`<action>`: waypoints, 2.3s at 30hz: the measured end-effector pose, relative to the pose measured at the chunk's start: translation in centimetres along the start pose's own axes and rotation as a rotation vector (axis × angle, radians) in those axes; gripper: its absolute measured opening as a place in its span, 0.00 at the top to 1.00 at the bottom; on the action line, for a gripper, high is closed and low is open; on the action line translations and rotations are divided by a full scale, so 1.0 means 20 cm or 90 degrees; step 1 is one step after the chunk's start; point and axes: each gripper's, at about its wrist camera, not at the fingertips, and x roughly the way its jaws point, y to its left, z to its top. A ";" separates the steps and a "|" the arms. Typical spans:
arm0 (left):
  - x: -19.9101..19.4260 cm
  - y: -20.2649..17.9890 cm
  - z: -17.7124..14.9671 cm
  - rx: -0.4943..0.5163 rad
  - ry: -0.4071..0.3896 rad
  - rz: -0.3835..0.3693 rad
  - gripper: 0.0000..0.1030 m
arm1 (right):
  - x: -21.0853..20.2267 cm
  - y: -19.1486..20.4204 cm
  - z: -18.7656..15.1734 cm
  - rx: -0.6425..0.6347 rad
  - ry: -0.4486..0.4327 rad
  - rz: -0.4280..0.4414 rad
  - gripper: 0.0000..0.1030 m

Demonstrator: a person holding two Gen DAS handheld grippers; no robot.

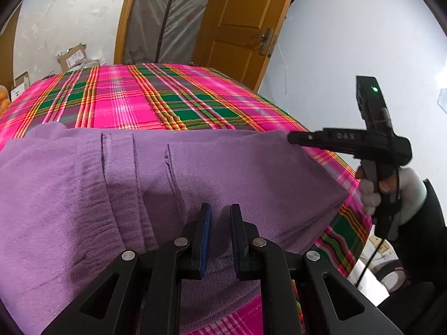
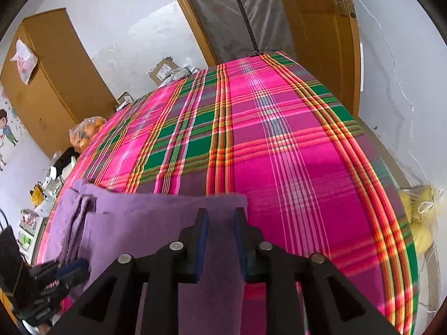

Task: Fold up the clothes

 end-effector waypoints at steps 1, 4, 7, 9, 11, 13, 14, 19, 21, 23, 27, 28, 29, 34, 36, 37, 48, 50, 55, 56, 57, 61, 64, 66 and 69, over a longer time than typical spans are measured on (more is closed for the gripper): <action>0.00 0.00 0.00 0.000 -0.001 0.000 0.87 | -0.01 0.00 -0.01 -0.004 0.000 -0.002 0.72; 0.00 0.00 0.00 -0.001 -0.003 -0.001 0.87 | -0.04 0.02 -0.05 -0.016 0.003 -0.008 0.71; 0.00 0.00 0.00 -0.002 -0.003 0.001 0.87 | -0.06 0.04 -0.07 -0.022 -0.001 -0.010 0.69; 0.00 0.00 0.00 -0.003 -0.003 0.004 0.87 | -0.07 0.05 -0.08 -0.025 -0.004 -0.011 0.69; 0.00 -0.01 0.00 -0.003 -0.002 0.007 0.86 | -0.08 0.06 -0.09 -0.027 -0.007 -0.012 0.69; 0.00 -0.02 0.00 -0.002 -0.002 0.008 0.84 | -0.09 0.07 -0.10 -0.034 -0.009 -0.013 0.69; 0.00 -0.02 0.00 -0.001 -0.002 0.009 0.83 | -0.09 0.07 -0.10 -0.037 -0.009 -0.012 0.69; -0.01 -0.03 0.00 0.002 -0.001 0.015 0.81 | -0.09 0.08 -0.10 -0.037 -0.009 -0.008 0.69; -0.01 -0.03 0.01 0.000 0.000 0.019 0.81 | -0.10 0.08 -0.11 -0.036 -0.010 -0.006 0.69; -0.03 -0.04 0.01 -0.004 -0.002 0.023 0.81 | -0.10 0.08 -0.11 -0.034 -0.012 -0.003 0.69; -0.08 -0.03 0.04 -0.012 -0.022 0.033 0.81 | -0.12 0.08 -0.12 -0.037 -0.024 0.013 0.69; -0.09 -0.02 0.04 -0.016 -0.029 0.035 0.81 | -0.13 0.09 -0.12 -0.040 -0.028 0.019 0.69; -0.11 -0.01 0.05 -0.019 -0.034 0.037 0.81 | -0.13 0.09 -0.12 -0.043 -0.031 0.025 0.69; -0.13 0.02 0.06 -0.031 -0.038 0.050 0.81 | -0.13 0.08 -0.14 -0.041 -0.026 0.034 0.69; -0.11 0.03 0.06 -0.034 -0.029 0.056 0.81 | -0.13 0.07 -0.14 -0.034 -0.023 0.035 0.69; -0.09 0.03 0.06 -0.034 -0.023 0.059 0.81 | -0.13 0.06 -0.14 -0.031 -0.023 0.035 0.69; 0.06 -0.01 0.14 -0.013 0.002 0.067 0.81 | -0.12 0.09 -0.13 -0.032 -0.022 0.041 0.69; 0.08 0.01 0.14 -0.026 0.011 0.065 0.81 | -0.12 0.08 -0.14 -0.030 -0.020 0.040 0.69; 0.08 0.01 0.13 -0.026 0.009 0.066 0.81 | -0.15 0.00 -0.14 -0.003 -0.025 0.039 0.69; 0.08 0.01 0.13 -0.026 0.009 0.067 0.81 | -0.15 -0.02 -0.14 0.007 -0.026 0.042 0.68; 0.08 0.01 0.13 -0.025 0.009 0.069 0.81 | -0.15 -0.04 -0.14 0.018 -0.026 0.045 0.67; 0.07 0.00 0.12 -0.023 0.008 0.075 0.81 | -0.13 -0.08 -0.14 0.042 -0.010 0.069 0.63; 0.06 0.00 0.12 -0.024 0.006 0.077 0.81 | -0.09 -0.08 -0.14 0.044 0.003 0.077 0.62; 0.07 0.00 0.11 -0.027 0.005 0.076 0.81 | -0.08 -0.08 -0.14 0.045 0.001 0.082 0.62; 0.07 -0.01 0.11 -0.025 0.005 0.080 0.81 | -0.05 -0.08 -0.11 0.050 0.005 0.092 0.61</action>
